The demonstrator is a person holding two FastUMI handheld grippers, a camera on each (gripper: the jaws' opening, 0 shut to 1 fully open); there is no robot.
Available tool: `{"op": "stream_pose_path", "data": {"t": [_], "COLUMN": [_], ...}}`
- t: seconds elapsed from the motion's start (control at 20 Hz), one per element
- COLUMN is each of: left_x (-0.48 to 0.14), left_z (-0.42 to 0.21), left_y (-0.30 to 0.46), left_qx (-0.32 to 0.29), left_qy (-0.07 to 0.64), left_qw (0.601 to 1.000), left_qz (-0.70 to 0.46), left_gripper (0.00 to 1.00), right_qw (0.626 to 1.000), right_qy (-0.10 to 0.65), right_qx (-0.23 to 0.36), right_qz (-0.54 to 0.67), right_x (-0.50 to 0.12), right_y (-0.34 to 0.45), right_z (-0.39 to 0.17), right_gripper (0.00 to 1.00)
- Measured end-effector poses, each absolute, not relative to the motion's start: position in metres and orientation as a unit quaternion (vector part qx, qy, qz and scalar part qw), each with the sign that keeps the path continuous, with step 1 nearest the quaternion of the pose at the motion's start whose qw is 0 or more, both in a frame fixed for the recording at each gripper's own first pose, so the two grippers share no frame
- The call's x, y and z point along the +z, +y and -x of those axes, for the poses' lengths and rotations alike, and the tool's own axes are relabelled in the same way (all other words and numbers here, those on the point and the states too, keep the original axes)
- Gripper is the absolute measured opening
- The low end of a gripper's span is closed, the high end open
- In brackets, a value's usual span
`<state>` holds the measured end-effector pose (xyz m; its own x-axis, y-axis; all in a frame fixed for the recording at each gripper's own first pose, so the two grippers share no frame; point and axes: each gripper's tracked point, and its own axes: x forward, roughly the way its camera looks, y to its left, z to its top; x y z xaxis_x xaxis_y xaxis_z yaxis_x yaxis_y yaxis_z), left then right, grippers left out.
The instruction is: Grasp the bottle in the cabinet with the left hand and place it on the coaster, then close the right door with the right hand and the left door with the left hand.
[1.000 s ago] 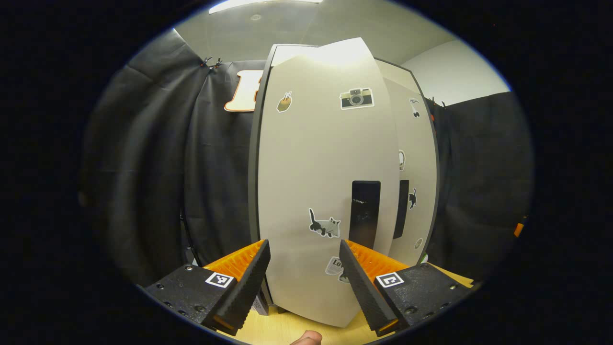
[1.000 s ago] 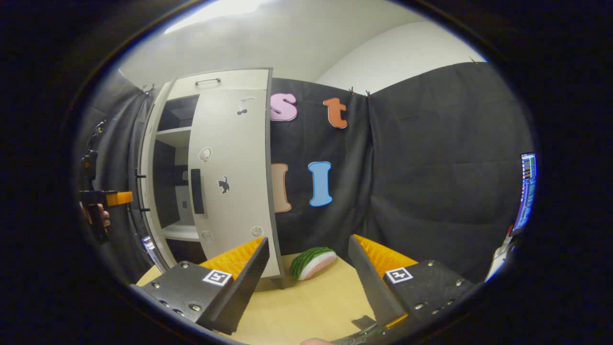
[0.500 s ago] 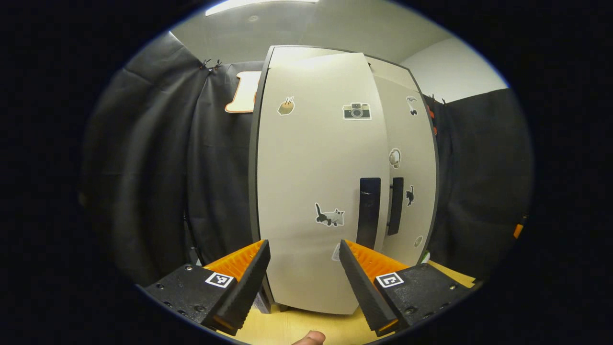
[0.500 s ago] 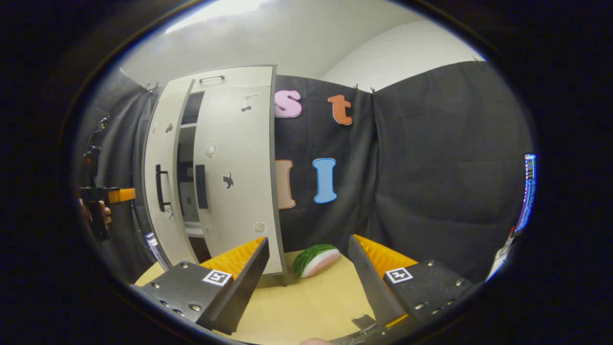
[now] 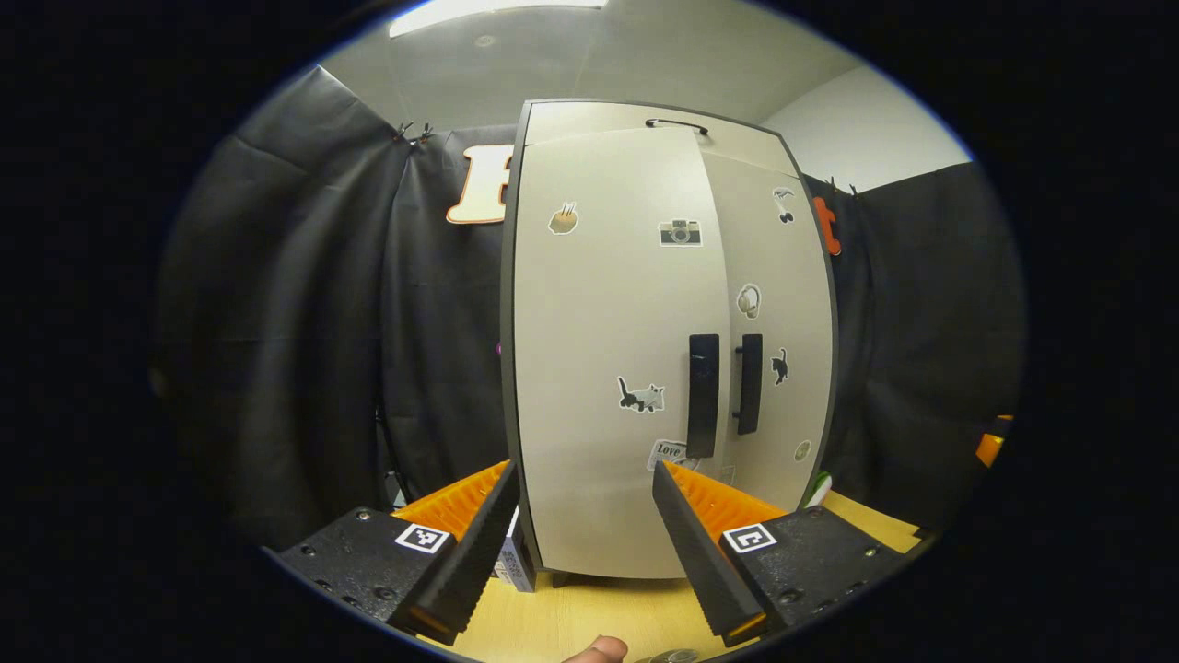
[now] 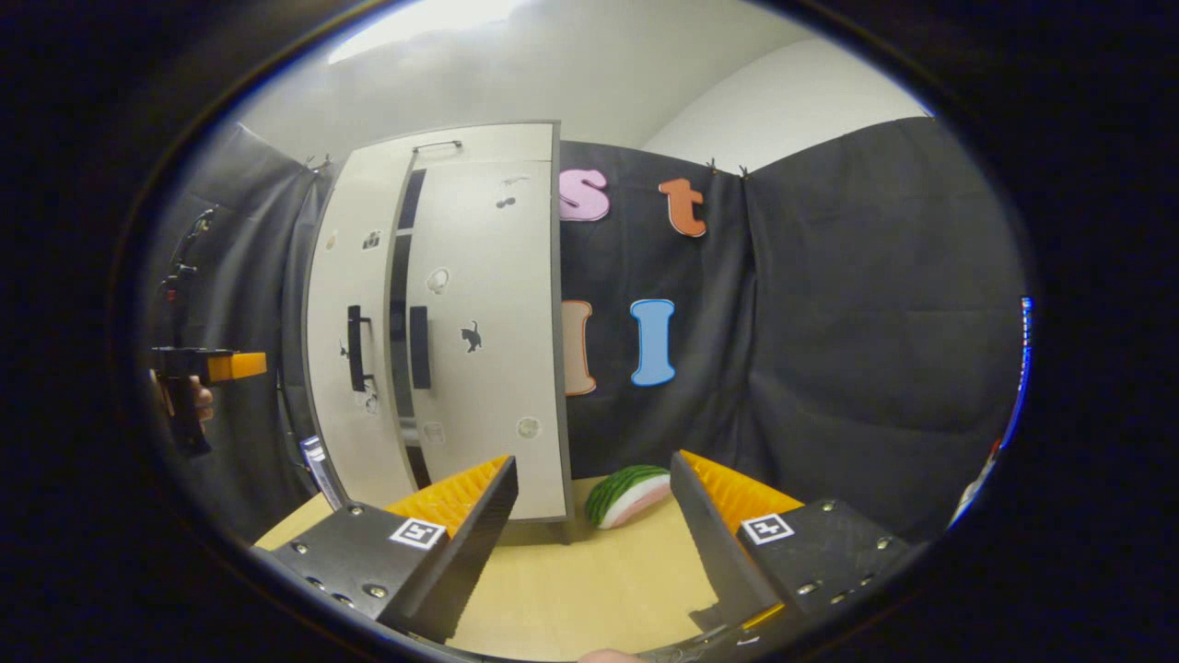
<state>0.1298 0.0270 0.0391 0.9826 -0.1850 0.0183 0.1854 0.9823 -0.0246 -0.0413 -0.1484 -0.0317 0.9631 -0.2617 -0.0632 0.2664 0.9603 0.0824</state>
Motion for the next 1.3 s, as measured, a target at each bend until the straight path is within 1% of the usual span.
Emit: {"op": "stream_pose_path", "data": {"t": [0.05,0.35,0.4,0.55,0.6,0.8,0.85,0.9,0.95,1.1,1.3], "left_x": [0.038,0.023,0.021,0.018,0.017,0.013,0.011,0.009,0.009,0.006,-0.008], "left_z": [-0.128,-0.121,-0.120,-0.119,-0.119,-0.120,-0.119,-0.120,-0.121,-0.129,-0.143], "left_y": [0.028,0.029,0.030,0.030,0.028,0.026,0.027,0.027,0.025,0.021,0.015], "left_qx": [-0.093,-0.103,-0.104,-0.108,-0.112,-0.111,-0.108,-0.106,-0.108,-0.114,-0.129], "left_qy": [-0.007,0.001,0.001,0.002,0.002,0.004,0.004,0.003,-0.001,-0.011,-0.005], "left_qw": [0.996,0.995,0.994,0.994,0.993,0.993,0.994,0.994,0.994,0.993,0.992], "left_qz": [0.013,0.013,0.015,0.023,0.025,0.036,0.034,0.034,0.032,0.021,0.019], "left_gripper": [0.93,0.92,0.92,0.93,0.93,0.92,0.89,0.93,0.93,0.93,0.92], "right_qw": [0.990,0.993,0.993,0.995,0.995,0.997,0.997,0.997,0.997,0.998,0.998], "right_qy": [0.026,0.019,0.017,0.009,0.005,-0.012,-0.015,-0.017,-0.017,-0.014,-0.007], "right_qx": [-0.131,-0.114,-0.110,-0.097,-0.092,-0.074,-0.069,-0.064,-0.061,-0.061,-0.067], "right_qz": [-0.046,-0.039,-0.039,-0.036,-0.035,-0.034,-0.035,-0.035,-0.032,-0.022,-0.014], "right_x": [-0.033,-0.019,-0.016,-0.001,0.005,0.028,0.033,0.037,0.039,0.036,0.020], "right_y": [-0.146,-0.120,-0.115,-0.097,-0.090,-0.065,-0.059,-0.052,-0.046,-0.032,-0.018], "right_z": [0.038,0.013,0.009,-0.006,-0.011,-0.031,-0.037,-0.043,-0.050,-0.067,-0.084], "right_gripper": [1.00,1.00,0.99,0.99,1.00,0.99,1.00,1.00,1.00,1.00,1.00]}}
